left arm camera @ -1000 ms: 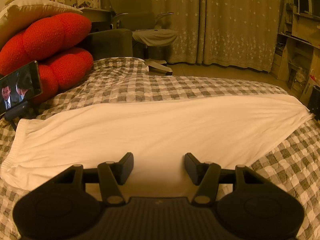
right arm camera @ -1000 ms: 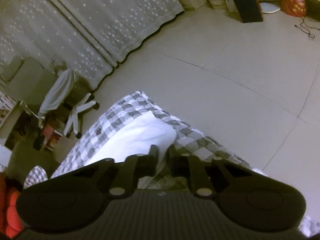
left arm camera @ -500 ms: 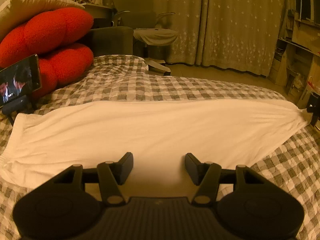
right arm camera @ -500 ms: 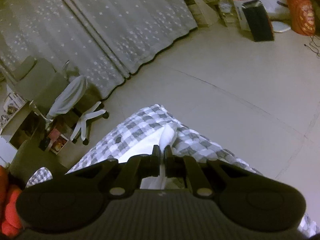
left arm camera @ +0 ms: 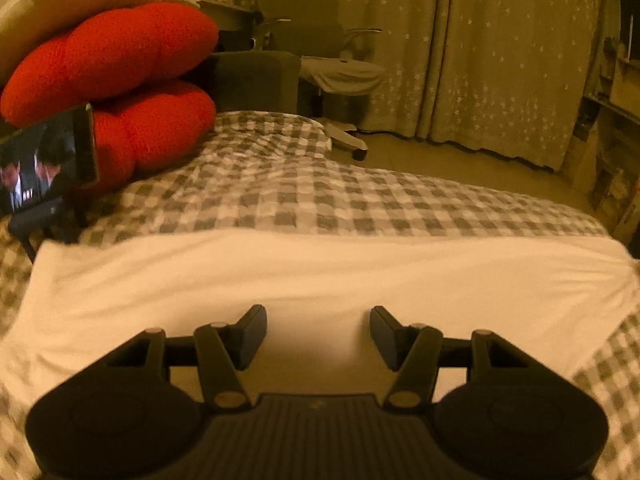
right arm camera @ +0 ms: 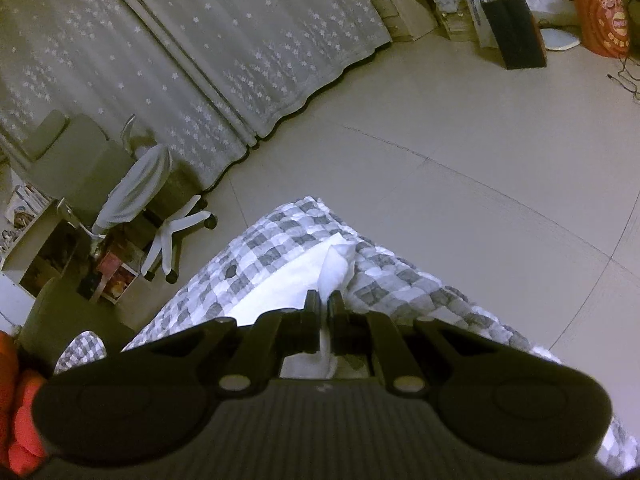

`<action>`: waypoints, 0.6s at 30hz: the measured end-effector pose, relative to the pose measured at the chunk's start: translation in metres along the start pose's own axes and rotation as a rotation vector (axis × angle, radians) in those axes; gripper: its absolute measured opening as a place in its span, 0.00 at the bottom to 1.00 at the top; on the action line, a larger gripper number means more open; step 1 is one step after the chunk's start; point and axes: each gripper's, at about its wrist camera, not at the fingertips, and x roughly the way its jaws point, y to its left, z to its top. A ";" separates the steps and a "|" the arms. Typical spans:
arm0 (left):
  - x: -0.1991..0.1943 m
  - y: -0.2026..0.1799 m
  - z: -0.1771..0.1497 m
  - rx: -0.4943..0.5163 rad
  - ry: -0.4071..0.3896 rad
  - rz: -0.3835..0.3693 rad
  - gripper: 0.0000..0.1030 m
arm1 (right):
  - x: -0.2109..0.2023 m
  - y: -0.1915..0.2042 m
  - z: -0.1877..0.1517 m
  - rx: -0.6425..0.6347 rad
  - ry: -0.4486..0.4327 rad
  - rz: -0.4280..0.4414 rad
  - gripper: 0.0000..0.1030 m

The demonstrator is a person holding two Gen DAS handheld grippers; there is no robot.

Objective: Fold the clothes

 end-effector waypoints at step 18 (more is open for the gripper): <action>0.047 0.001 0.032 0.002 0.012 0.074 0.65 | 0.003 -0.003 0.000 -0.008 0.019 -0.006 0.06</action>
